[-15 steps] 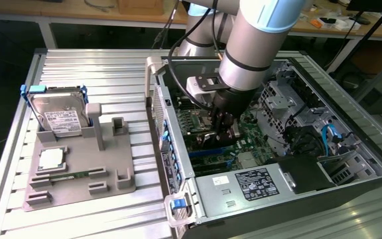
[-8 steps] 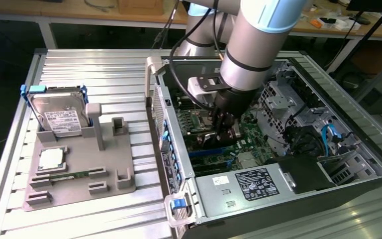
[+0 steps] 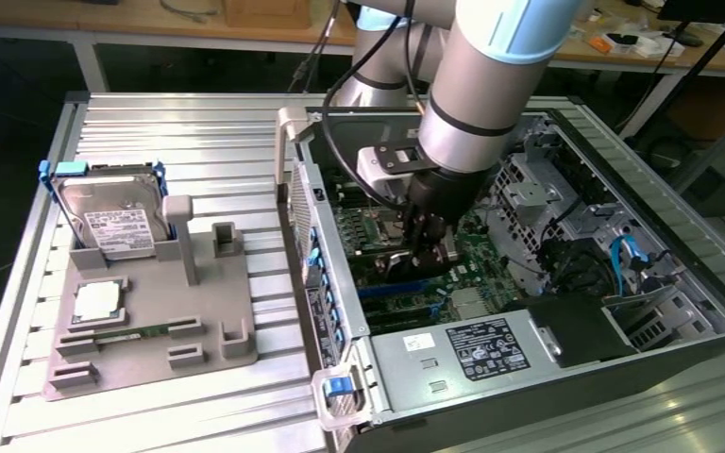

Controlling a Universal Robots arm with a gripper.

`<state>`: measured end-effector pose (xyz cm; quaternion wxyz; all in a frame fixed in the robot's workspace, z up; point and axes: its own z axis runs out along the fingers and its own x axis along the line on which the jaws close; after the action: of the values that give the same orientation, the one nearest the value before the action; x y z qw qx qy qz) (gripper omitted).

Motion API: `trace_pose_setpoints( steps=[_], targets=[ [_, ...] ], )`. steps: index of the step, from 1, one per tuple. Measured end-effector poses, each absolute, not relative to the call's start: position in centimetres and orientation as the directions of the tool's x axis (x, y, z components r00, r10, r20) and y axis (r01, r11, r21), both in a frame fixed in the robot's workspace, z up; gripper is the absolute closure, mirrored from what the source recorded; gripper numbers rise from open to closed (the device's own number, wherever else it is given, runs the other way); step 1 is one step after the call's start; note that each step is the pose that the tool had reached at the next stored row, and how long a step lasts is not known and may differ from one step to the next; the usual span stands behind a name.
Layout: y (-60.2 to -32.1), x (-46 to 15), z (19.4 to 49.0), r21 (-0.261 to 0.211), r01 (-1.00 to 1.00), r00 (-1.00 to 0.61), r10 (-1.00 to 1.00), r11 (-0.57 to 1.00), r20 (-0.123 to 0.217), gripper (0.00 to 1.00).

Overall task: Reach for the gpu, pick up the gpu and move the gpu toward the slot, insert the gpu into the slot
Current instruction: 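Insert the gpu into the slot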

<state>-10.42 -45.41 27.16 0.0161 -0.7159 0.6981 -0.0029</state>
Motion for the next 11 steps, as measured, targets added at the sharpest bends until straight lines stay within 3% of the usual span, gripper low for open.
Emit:
trace_pose_setpoints(
  steps=[11],
  targets=[
    [-45.43, -10.8, 26.81, -0.028, -0.999, 0.026, -0.999, -0.025, -0.02, 0.73]
  ],
)
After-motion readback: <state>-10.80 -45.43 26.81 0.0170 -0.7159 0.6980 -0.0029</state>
